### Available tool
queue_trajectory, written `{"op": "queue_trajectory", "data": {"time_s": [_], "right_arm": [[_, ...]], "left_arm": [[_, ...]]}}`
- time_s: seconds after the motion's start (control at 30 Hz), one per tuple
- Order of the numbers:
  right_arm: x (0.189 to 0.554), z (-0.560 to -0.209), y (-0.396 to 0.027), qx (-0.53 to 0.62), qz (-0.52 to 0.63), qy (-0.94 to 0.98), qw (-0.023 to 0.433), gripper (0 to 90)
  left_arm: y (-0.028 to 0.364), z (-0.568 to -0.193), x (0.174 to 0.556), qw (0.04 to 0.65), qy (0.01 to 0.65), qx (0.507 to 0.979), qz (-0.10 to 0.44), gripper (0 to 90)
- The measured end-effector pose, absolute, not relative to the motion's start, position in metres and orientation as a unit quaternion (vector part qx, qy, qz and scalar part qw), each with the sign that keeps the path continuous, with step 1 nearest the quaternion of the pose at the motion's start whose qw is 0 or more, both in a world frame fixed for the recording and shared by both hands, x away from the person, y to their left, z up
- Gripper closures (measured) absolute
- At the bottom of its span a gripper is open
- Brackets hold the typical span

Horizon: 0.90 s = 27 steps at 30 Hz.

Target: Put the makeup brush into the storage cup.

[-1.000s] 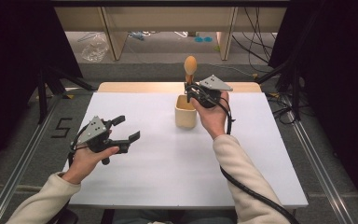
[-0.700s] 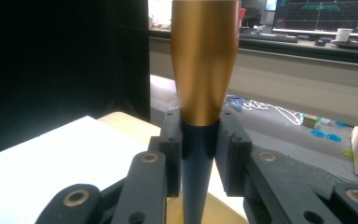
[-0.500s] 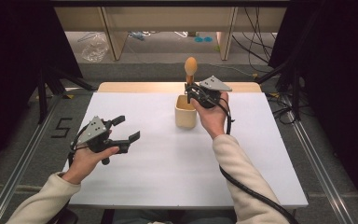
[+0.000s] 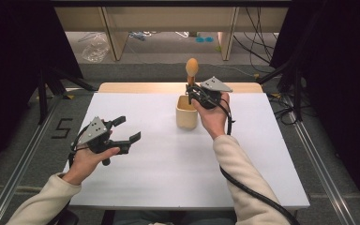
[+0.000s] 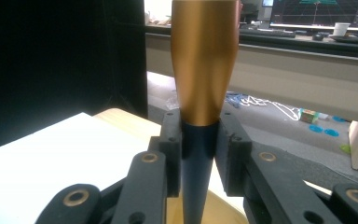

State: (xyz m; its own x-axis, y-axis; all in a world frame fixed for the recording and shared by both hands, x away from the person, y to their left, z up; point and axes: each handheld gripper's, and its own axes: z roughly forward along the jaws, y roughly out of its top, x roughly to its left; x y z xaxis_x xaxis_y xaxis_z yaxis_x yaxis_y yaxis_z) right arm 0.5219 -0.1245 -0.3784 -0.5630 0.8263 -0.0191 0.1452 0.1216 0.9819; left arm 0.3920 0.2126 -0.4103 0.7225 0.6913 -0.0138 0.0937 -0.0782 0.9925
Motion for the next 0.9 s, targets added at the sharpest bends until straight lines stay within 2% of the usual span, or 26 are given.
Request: {"op": "queue_trajectory", "data": {"time_s": [0.9], "right_arm": [[0.5269, -0.3867, -0.1222, 0.359, 0.55, 0.689, 0.305, 75.4]], "left_arm": [[0.2115, -0.4115, 0.392, 0.616, 0.287, 0.694, 0.239, 15.5]]}}
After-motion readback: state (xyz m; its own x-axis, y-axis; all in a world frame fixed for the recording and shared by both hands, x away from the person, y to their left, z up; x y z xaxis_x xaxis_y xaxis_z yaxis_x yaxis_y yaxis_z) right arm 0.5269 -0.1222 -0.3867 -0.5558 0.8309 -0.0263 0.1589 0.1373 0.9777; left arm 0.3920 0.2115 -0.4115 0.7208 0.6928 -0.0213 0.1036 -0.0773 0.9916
